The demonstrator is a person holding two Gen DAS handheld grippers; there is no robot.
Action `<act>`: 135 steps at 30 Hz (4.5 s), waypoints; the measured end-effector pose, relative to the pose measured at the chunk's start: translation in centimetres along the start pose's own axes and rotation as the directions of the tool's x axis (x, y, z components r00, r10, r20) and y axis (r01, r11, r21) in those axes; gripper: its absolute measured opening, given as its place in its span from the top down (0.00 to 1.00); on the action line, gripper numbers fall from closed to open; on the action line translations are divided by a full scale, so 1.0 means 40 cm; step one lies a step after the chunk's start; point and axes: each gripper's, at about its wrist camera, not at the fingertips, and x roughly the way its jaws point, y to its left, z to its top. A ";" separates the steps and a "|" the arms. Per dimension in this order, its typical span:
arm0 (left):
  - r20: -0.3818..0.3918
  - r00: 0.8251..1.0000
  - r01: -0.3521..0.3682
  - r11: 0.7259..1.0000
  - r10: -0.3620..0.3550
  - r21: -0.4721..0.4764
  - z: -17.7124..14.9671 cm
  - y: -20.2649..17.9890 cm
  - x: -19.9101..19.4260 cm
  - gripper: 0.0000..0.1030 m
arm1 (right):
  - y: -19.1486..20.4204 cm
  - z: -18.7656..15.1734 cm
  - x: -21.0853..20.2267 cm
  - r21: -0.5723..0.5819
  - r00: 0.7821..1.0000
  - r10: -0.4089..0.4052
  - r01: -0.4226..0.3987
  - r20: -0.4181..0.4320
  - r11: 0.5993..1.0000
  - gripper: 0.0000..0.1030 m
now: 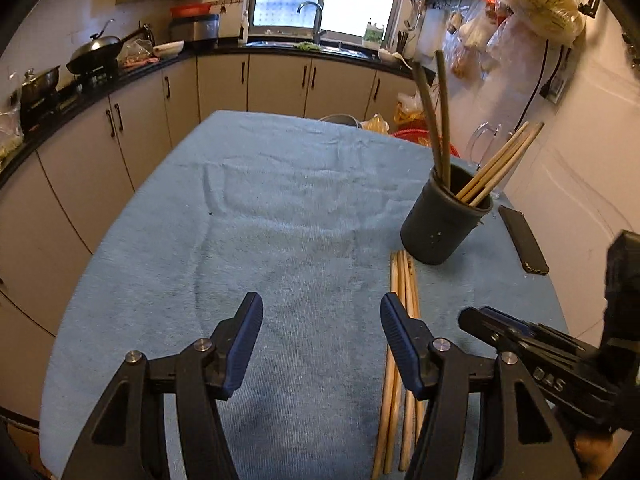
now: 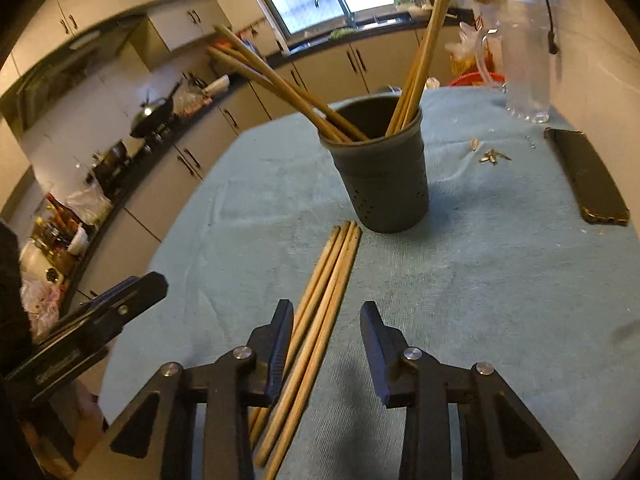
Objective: Organize utensils
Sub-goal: 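Move both open grippers back down to the remaining chopsticks, then close the left gripper on a chopstick while the right gripper grasps another, then raise both held chopsticks upright and carry them over the black cup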
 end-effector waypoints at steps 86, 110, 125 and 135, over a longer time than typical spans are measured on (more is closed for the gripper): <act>-0.377 0.924 -0.008 0.988 0.066 0.154 0.093 -0.140 0.353 0.92 | -0.067 0.095 0.180 -0.105 0.960 -0.182 0.162 -0.213 0.981 0.87; 0.118 0.992 0.042 0.998 -0.047 0.040 0.120 -0.041 -0.123 0.94 | -0.011 0.043 -0.284 -0.050 0.933 -0.040 0.061 0.357 0.997 0.93; 0.107 0.993 0.036 0.998 -0.040 0.044 0.095 -0.058 -0.127 0.94 | -0.125 0.092 0.074 0.012 0.988 -0.085 0.087 -0.127 0.996 0.69; 0.088 0.996 0.031 0.998 -0.035 0.050 0.093 -0.063 -0.116 0.94 | -0.060 0.101 0.175 -0.153 0.929 -0.320 0.294 -0.188 0.943 0.85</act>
